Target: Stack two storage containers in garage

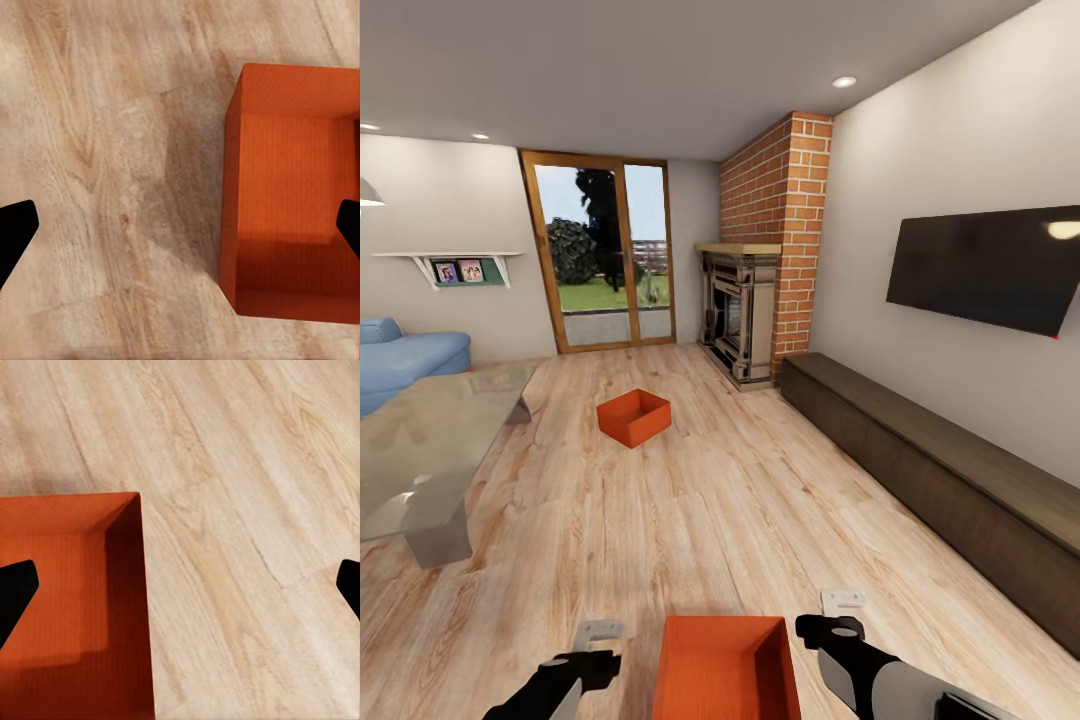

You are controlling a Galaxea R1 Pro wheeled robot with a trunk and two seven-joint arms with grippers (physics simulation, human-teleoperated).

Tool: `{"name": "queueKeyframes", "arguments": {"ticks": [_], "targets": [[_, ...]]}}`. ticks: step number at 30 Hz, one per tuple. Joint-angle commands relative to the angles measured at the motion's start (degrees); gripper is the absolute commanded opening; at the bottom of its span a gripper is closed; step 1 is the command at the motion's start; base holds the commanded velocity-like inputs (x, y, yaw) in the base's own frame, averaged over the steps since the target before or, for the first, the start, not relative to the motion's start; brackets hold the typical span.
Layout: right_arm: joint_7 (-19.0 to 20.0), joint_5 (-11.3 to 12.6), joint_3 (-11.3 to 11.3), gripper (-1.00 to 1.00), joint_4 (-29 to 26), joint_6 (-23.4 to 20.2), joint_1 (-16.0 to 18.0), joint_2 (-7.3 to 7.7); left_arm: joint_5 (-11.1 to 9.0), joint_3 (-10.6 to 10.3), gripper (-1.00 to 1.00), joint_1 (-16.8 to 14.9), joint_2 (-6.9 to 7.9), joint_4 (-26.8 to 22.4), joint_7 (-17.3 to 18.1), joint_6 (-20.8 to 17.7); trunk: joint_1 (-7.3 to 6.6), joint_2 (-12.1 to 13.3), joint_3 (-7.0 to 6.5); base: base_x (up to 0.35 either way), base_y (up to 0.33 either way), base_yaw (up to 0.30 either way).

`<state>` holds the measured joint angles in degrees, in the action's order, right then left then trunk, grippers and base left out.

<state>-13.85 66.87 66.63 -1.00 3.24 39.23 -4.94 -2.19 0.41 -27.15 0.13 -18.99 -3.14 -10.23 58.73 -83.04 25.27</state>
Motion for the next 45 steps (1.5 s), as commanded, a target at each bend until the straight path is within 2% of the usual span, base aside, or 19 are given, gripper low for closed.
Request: {"name": "queueKeyframes", "arguments": {"ticks": [1, 14, 19, 23, 28, 45], "targets": [[-0.2, 0.5, 0.5, 1.0, -0.1, 0.0, 0.0, -0.03, -0.2, 0.0, 1.0, 0.0, 0.01, -0.1, -0.1, -0.3, 0.0, 0.0, 0.06, 0.0, 0.0, 0.0], [-0.2, 0.3, 0.5, 1.0, -0.1, -0.1, 0.0, 0.13, -0.1, 0.1, 1.0, 0.0, -0.67, -1.1, -0.1, -0.3, 0.0, 0.0, 0.06, 0.0, 0.0, 0.0], [-0.2, 0.4, 0.4, 1.0, -0.1, -0.2, 0.0, 0.31, 0.2, 0.1, 1.0, 0.0, -1.61, -1.1, -0.1, -0.2, 0.0, 0.0, 0.06, 0.0, 0.0, 0.0], [-0.1, 0.4, 0.4, 1.0, -0.1, -0.3, 0.1, 0.3, 0.2, 0.1, 1.0, 0.0, -3.37, -1.5, -2.0, -0.2, 0.0, 0.0, 0.06, 0.0, 0.0, 0.0], [0.2, 0.4, 0.4, 1.0, -0.1, -0.3, 0.1, 0.28, 0.0, 0.2, 1.0, 0.0, -3.82, -1.6, -3.1, -0.2, 0.0, 0.0, 0.06, 0.0, 0.0, 0.0], [0.7, -0.1, 0.6, 1.0, -0.5, -0.1, 0.1, 0.29, 0.0, 0.2, 1.0, 0.0, -3.58, -1.6, -2.7, 0.2, 3.73, -6.9, 3.12, 0.0, 0.0, 0.0]]}}
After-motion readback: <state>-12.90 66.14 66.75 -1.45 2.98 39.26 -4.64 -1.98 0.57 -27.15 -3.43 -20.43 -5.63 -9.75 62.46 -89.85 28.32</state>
